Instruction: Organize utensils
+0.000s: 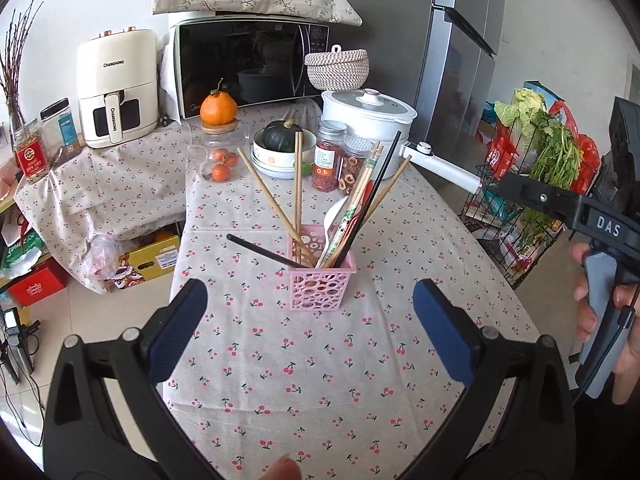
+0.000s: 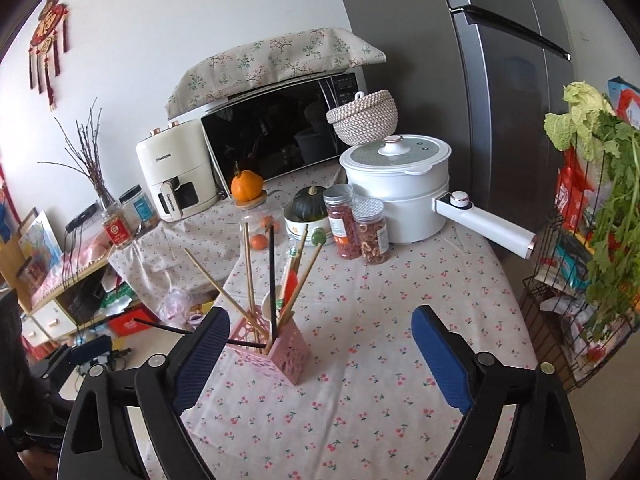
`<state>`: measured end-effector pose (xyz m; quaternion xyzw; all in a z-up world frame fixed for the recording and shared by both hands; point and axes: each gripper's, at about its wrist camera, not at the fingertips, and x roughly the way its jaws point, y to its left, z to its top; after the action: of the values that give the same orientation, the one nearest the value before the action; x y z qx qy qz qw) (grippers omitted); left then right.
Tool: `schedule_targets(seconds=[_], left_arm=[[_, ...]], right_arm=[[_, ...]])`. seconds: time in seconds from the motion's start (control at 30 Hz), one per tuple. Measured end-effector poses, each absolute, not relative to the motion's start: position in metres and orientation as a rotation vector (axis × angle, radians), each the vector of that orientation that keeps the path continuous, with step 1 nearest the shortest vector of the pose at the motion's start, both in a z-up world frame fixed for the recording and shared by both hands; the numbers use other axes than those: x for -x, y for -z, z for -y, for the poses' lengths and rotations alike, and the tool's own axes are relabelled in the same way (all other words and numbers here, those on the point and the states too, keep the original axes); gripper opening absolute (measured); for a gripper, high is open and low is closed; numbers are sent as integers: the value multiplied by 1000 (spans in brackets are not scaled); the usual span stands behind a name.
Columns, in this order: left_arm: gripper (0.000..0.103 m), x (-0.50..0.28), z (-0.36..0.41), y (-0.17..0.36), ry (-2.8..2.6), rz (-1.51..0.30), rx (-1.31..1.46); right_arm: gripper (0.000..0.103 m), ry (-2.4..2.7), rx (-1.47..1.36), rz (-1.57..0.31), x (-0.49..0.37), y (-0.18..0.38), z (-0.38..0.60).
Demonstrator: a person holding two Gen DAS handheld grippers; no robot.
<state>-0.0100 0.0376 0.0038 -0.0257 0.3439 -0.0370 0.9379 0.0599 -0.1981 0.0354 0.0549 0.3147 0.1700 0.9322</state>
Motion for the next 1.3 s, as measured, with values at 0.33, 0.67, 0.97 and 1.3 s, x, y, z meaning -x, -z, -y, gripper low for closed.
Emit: schedule_targets(seconds=[0.33,0.67,0.97,1.3], left_arm=[[102,20,-13,-3,-1,-701,21],[102,21,3,-6,7,-673,2],[102,19,4,-4,7,-678,3],[102,20,2,-5,2,-673,2]], right_arm=[[103,-238,-32,-619,-12,-35,225],[103,-211,19,-633,-7,-31,220],[103,-202,3,-644,-12,-29,223],[103,-205,7,-644,-13,-30,220]])
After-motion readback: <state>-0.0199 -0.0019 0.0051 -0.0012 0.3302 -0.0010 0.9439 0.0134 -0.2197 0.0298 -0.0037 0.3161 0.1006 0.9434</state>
